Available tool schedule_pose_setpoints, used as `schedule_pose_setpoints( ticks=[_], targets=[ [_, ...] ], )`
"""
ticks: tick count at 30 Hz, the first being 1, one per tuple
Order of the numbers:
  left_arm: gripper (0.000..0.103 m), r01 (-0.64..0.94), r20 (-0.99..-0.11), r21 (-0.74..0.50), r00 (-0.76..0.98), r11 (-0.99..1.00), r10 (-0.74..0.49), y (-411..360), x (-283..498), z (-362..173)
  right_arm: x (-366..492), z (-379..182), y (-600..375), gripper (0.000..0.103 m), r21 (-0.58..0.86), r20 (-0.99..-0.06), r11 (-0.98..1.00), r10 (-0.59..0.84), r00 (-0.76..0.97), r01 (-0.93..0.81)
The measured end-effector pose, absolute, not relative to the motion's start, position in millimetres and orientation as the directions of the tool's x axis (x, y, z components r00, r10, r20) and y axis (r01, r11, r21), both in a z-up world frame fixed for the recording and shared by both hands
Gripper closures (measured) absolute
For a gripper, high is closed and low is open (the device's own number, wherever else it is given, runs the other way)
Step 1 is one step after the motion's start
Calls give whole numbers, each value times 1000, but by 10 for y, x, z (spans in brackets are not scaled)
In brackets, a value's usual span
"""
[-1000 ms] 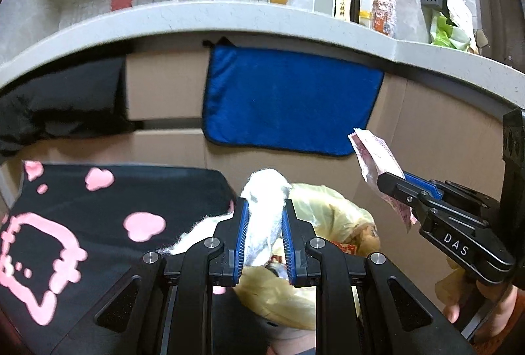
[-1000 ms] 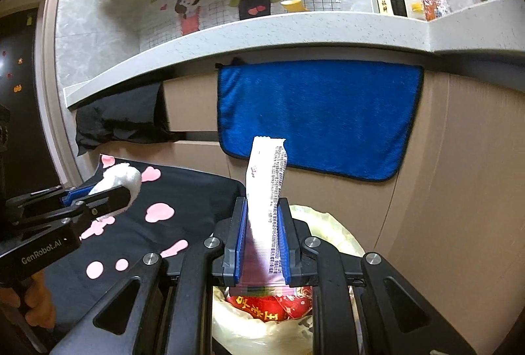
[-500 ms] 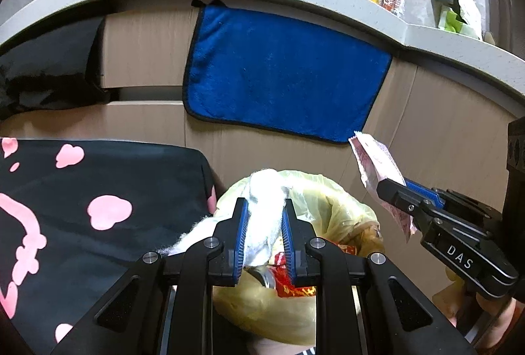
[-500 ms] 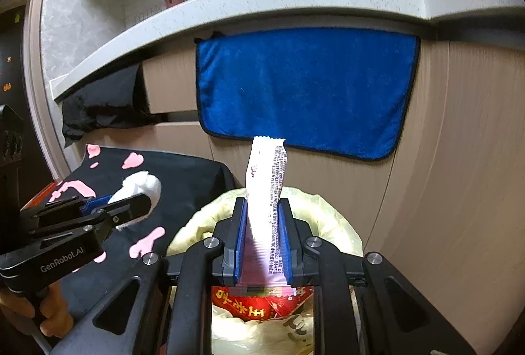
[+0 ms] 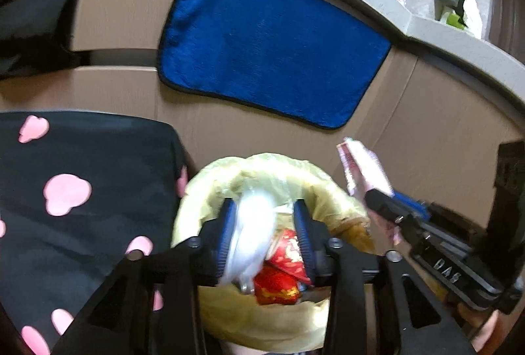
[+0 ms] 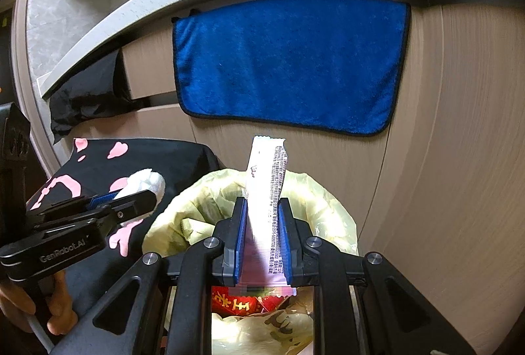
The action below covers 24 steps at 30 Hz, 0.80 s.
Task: Collect trash
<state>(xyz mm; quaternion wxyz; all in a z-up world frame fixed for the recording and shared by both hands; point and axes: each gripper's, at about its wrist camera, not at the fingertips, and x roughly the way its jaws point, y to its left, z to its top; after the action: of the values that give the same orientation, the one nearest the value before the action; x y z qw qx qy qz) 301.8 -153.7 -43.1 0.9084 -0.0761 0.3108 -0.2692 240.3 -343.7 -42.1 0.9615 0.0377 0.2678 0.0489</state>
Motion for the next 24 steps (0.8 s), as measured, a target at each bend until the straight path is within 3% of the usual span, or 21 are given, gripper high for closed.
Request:
schedule_pose_setpoints(
  ticks=[2, 11, 12, 15, 24],
  targets=[
    [55, 441, -519, -318, 660, 839, -544, -1533, 3060, -408, 2425, -446, -3450, 85, 106, -517, 992, 115, 848, -70],
    [55, 411, -546, -291, 670, 864, -503, -1334, 2906, -220, 2485, -509, -3461, 85, 161, -527, 984, 157, 835, -83],
    [55, 407, -559, -278, 668, 870, -491, -1304, 2849, -203, 2491, -510, -3458, 82, 172, -520, 981, 167, 838, -89],
    [55, 362, -606, -201, 684, 910, -406, -1202, 2617, -160, 2506, -507, -3429, 60, 192, -517, 978, 176, 838, -87],
    [55, 234, -567, -65, 791, 970, -229, -738, 1708, 26, 2144, -353, -3250, 59, 168, -510, 982, 161, 845, -86]
  ],
)
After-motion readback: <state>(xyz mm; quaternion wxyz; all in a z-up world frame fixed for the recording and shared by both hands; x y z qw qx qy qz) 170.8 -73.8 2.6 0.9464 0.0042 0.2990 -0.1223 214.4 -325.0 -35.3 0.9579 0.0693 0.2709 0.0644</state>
